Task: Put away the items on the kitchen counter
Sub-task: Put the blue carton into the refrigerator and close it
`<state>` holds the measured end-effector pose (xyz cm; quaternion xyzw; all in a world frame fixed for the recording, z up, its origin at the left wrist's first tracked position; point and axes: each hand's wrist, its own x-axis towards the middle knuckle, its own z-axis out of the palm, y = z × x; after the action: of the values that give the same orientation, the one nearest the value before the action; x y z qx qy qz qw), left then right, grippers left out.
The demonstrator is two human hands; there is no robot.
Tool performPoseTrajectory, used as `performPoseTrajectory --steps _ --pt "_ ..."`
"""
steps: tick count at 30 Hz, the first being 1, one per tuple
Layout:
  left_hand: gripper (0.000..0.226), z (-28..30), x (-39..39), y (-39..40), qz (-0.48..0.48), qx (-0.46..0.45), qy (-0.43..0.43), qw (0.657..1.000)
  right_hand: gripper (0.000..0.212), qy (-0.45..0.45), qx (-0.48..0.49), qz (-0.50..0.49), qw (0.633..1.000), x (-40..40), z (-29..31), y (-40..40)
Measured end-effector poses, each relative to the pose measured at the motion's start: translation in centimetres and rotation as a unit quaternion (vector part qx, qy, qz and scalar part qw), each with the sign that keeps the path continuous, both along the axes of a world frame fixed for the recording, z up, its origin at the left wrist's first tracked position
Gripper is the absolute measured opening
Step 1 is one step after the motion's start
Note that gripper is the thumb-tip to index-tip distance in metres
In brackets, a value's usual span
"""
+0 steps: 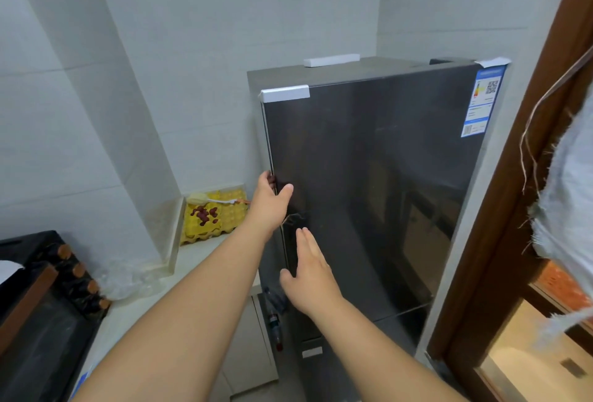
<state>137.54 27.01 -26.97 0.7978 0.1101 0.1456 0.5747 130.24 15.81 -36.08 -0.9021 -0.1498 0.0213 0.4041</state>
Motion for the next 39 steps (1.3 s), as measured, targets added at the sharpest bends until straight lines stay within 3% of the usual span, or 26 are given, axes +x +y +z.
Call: performPoseTrajectory --steps 12,21,23,28,39 --pt "0.065 -1.4 1.0 0.8 0.003 -0.047 -0.026 0.999 0.086 0.017 0.042 -0.014 0.999 0.1 -0.8 -0.4" --pt "0.077 -2.3 -2.6 -0.4 -0.023 -0.024 -0.047 0.998 0.087 -0.013 0.044 -0.026 0.999 -1.0 0.4 -1.3" --pt "0.071 -3.0 -5.0 -1.4 -0.026 -0.026 -0.07 0.997 0.088 -0.02 0.054 -0.039 0.998 -2.5 0.4 -1.4" --pt "0.031 -3.1 -10.9 -2.7 -0.051 -0.125 -0.112 0.984 0.088 -0.048 0.075 -0.084 0.993 -7.8 -0.7 -3.8" --pt "0.029 -3.7 -22.0 -14.9 -0.118 -0.238 -0.113 0.958 0.098 -0.085 0.083 -0.235 0.965 -17.1 -2.0 -13.9"
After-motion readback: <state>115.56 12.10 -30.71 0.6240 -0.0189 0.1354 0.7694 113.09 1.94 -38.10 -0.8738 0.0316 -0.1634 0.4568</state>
